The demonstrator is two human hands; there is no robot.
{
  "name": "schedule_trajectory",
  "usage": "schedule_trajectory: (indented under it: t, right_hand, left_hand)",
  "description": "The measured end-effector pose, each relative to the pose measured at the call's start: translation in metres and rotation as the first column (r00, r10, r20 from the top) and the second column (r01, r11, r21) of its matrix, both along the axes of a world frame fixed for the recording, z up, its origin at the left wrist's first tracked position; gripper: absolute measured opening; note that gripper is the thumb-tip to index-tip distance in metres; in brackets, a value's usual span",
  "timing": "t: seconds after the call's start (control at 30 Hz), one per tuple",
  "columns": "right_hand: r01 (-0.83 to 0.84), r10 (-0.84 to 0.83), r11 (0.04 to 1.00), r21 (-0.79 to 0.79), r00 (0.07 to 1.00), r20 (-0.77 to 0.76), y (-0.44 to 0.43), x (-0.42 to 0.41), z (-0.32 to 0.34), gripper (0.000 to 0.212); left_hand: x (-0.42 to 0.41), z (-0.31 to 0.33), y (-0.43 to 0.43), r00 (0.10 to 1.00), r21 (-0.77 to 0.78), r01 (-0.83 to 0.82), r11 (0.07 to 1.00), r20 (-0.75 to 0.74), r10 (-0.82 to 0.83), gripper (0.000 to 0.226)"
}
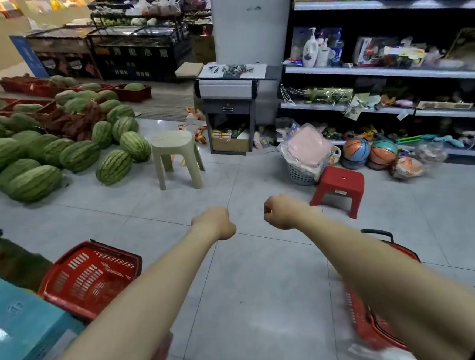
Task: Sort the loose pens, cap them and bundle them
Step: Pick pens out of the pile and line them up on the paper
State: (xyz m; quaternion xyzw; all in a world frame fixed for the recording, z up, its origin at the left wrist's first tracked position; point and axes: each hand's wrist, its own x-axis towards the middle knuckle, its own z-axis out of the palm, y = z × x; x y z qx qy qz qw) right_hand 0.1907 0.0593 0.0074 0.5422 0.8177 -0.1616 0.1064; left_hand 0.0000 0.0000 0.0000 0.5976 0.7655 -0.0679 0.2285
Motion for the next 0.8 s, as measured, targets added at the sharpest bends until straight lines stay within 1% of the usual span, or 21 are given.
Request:
schedule_trajectory:
  t: [0.07, 0.1, 0.2, 0.27, 0.37, 0.43, 0.5, 0.57, 0.63, 0.73, 0.8]
  right_hand:
    - [0.010, -0.010, 1.000, 0.012, 1.000, 0.005, 0.023, -0.010, -0.001, 0.028]
    - [0.008, -0.008, 1.000, -0.007, 1.000, 0.022, 0.035, -0.014, -0.002, 0.029]
    - [0.026, -0.018, 0.994, -0.105, 0.996, 0.085, 0.077, -0.026, -0.006, 0.033]
    - [0.043, -0.024, 0.984, -0.174, 0.994, 0.110, 0.111, -0.031, -0.013, 0.034]
    - [0.051, -0.031, 0.978, -0.203, 0.994, 0.101, 0.165, -0.036, -0.027, 0.035]
    - [0.057, -0.039, 0.979, -0.196, 0.995, 0.092, 0.206, -0.037, -0.034, 0.035]
    - [0.045, -0.033, 0.986, -0.163, 0.997, 0.074, 0.250, -0.037, -0.039, 0.034]
    - [0.026, -0.020, 0.994, -0.105, 0.998, 0.058, 0.295, -0.035, -0.037, 0.031]
    - [0.019, -0.015, 0.998, -0.062, 0.999, 0.050, 0.338, -0.034, -0.031, 0.030]
    - [-0.004, 0.006, 0.999, -0.046, 0.999, 0.044, 0.400, -0.035, -0.024, 0.030]
    - [-0.010, 0.012, 0.999, -0.040, 0.999, 0.040, 0.438, -0.037, -0.022, 0.030]
  left_hand:
    - [-0.013, -0.003, 0.023, 1.000, -0.006, 0.001, 1.000, -0.023, -0.001, 0.023]
    - [-0.020, -0.006, 0.036, 0.999, -0.028, 0.015, 1.000, -0.031, -0.016, 0.023]
    - [-0.035, -0.014, 0.080, 0.999, -0.072, 0.027, 0.997, -0.038, -0.030, 0.013]
    - [-0.042, -0.019, 0.114, 0.998, -0.072, 0.039, 0.997, -0.039, -0.042, 0.008]
    - [-0.044, -0.025, 0.173, 0.998, -0.078, 0.060, 0.995, -0.014, -0.061, 0.005]
    - [-0.043, -0.027, 0.215, 0.997, -0.084, 0.072, 0.994, -0.008, -0.073, 0.016]
    - [-0.042, -0.031, 0.260, 0.997, -0.070, 0.071, 0.995, -0.008, -0.072, 0.008]
    - [-0.040, -0.032, 0.304, 0.999, -0.069, 0.048, 0.996, 0.010, -0.048, 0.015]
    - [-0.040, -0.028, 0.347, 1.000, -0.076, 0.024, 0.997, 0.013, -0.023, 0.017]
    - [-0.043, -0.022, 0.408, 1.000, -0.024, -0.003, 1.000, 0.028, 0.004, 0.017]
    - [-0.047, -0.022, 0.444, 1.000, -0.011, -0.002, 1.000, 0.028, 0.003, 0.022]
